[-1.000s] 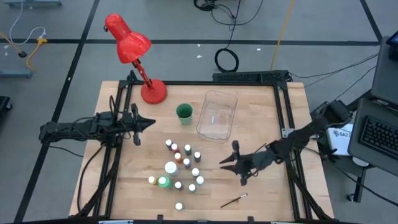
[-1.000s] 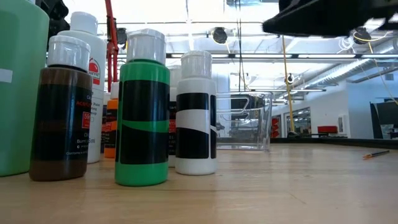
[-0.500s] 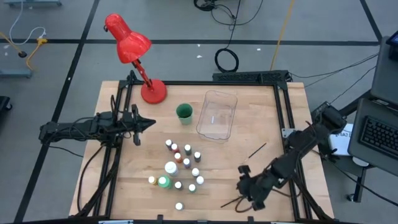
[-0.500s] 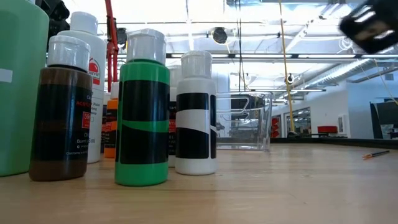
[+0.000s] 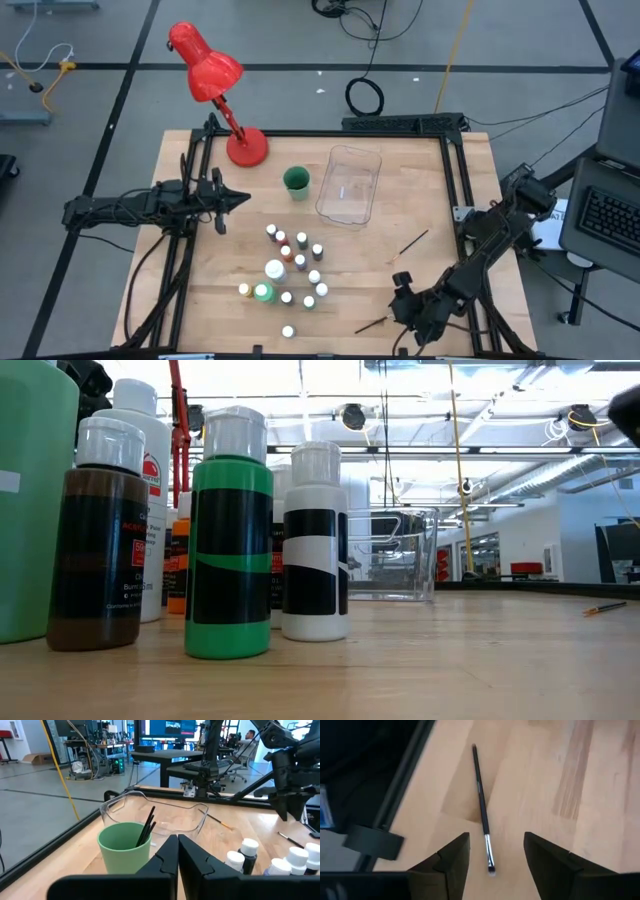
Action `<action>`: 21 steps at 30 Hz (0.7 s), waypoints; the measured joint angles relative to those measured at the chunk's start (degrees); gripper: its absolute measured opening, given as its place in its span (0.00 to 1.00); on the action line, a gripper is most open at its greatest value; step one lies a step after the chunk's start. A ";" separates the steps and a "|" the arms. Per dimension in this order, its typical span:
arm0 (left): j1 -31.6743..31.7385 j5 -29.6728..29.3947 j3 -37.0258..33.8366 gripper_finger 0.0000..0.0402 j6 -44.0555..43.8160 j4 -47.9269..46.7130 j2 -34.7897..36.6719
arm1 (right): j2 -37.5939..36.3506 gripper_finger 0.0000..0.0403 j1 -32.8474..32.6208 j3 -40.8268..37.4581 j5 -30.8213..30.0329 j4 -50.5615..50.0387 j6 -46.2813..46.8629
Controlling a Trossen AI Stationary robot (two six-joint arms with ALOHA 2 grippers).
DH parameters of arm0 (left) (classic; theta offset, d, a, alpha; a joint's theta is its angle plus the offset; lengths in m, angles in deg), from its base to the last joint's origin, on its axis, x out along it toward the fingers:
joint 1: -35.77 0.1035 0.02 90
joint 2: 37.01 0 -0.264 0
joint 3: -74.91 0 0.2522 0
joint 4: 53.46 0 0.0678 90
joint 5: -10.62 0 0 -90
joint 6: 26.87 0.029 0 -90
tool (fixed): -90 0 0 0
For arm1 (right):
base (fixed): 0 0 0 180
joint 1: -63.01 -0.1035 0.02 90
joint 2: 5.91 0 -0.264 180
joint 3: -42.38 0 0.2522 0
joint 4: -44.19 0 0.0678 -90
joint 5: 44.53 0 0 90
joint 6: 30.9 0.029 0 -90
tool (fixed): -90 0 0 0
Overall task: Pick & Place Paint Supplies
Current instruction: Put the black paint brush into the green cup
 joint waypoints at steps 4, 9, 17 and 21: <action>0.00 0.00 0.00 0.06 -0.22 0.05 -0.02 | 2.66 0.44 -0.26 -0.05 1.05 0.15 3.09; 0.00 0.00 0.00 0.06 -0.12 0.42 -0.01 | 5.71 0.44 -0.55 -0.05 3.16 0.17 6.58; 0.00 0.04 0.00 0.06 -0.15 1.02 0.00 | 9.91 0.44 -0.04 0.09 2.95 -0.46 2.01; 0.00 0.04 0.00 0.06 0.00 1.11 0.00 | 10.35 0.42 0.11 0.11 2.88 -0.83 1.89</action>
